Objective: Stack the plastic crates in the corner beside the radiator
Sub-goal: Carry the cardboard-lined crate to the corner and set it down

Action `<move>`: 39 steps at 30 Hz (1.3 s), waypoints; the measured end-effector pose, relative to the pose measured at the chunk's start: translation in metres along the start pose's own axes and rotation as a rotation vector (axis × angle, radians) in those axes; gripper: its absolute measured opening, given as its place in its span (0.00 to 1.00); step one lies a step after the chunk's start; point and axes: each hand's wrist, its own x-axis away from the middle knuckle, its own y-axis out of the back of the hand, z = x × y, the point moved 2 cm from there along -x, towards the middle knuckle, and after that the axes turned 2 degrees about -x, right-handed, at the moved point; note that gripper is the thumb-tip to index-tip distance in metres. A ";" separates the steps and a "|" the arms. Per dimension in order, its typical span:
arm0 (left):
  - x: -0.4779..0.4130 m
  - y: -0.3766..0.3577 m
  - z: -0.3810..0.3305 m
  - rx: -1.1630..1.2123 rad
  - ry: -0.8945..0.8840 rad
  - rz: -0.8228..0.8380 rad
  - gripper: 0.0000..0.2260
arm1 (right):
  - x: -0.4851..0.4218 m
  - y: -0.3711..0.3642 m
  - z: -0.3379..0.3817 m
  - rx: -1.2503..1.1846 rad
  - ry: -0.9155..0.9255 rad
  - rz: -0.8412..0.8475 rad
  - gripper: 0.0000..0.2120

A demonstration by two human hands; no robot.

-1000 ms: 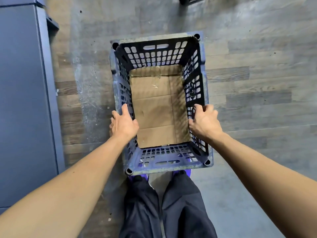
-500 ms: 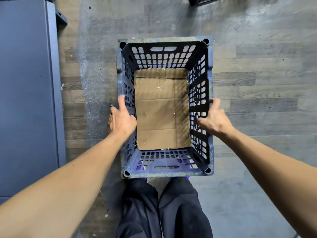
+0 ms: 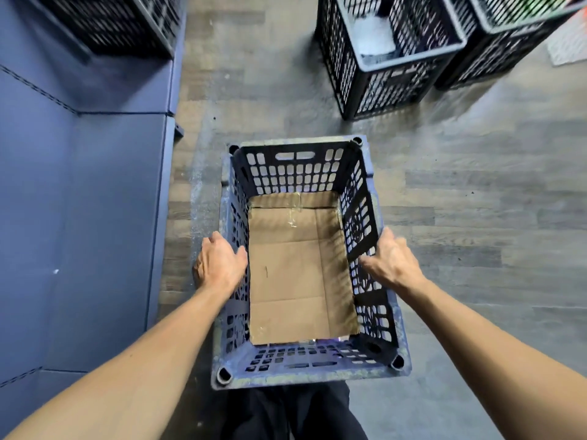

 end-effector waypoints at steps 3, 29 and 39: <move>0.034 0.061 -0.019 0.049 0.011 -0.031 0.21 | 0.041 0.058 0.018 0.038 0.035 -0.025 0.24; -0.021 0.374 -0.122 0.125 -0.184 -0.198 0.14 | 0.082 0.323 0.222 0.023 0.042 -0.387 0.12; -0.083 0.433 -0.135 0.114 -0.191 -0.197 0.13 | 0.041 0.356 0.289 0.052 0.052 -0.388 0.12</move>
